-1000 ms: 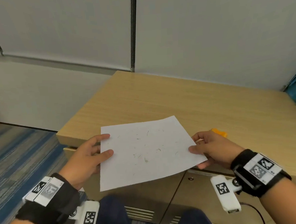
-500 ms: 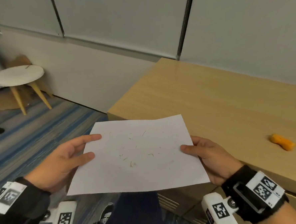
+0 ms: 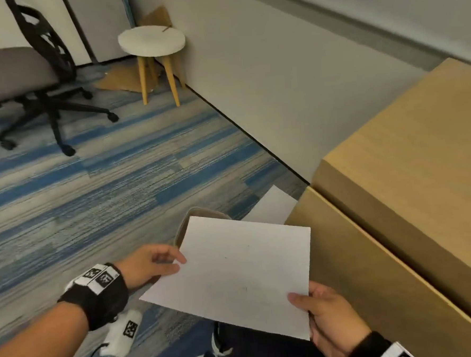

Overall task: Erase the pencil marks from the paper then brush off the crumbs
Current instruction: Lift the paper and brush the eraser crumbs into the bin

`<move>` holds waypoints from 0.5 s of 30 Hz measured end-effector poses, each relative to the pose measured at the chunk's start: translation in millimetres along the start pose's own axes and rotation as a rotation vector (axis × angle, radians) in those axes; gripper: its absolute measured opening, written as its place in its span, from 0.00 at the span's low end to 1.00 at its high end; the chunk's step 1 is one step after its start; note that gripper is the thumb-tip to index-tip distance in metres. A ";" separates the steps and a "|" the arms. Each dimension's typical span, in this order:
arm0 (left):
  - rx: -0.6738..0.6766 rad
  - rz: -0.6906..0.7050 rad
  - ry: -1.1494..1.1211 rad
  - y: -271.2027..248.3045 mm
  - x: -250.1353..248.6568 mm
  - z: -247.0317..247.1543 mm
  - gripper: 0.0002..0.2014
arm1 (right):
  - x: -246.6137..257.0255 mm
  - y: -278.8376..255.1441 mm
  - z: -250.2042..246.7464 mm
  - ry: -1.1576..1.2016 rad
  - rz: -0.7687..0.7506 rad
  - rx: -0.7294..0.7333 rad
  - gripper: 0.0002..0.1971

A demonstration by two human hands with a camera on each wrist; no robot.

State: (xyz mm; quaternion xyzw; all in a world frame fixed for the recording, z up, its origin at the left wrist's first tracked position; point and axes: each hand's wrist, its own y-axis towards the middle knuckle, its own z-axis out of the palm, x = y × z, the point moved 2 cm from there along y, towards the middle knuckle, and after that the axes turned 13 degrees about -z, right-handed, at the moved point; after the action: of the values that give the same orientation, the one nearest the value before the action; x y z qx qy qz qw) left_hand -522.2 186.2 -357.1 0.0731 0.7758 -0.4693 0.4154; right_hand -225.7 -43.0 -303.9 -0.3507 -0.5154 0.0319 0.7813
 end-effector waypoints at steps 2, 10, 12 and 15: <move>-0.031 -0.044 0.065 34.8 16.9 -1.5 0.17 | -9.4 21.5 8.7 -0.025 0.016 -0.050 0.14; -0.196 -0.120 0.426 138.8 26.5 4.2 0.12 | -36.7 96.1 38.2 -0.056 0.059 -0.198 0.14; -0.182 -0.019 0.490 140.9 15.6 15.2 0.24 | -48.8 118.1 43.0 -0.036 0.062 -0.249 0.16; -0.041 0.152 0.617 132.8 10.7 48.7 0.39 | -67.2 151.3 49.6 -0.027 0.062 -0.329 0.17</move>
State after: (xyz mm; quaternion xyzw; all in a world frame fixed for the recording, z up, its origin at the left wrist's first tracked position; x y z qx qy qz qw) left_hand -434.2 217.6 -463.8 0.2613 0.8668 -0.3769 0.1957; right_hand -250.9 68.7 -433.4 -0.4891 -0.5130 -0.0238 0.7050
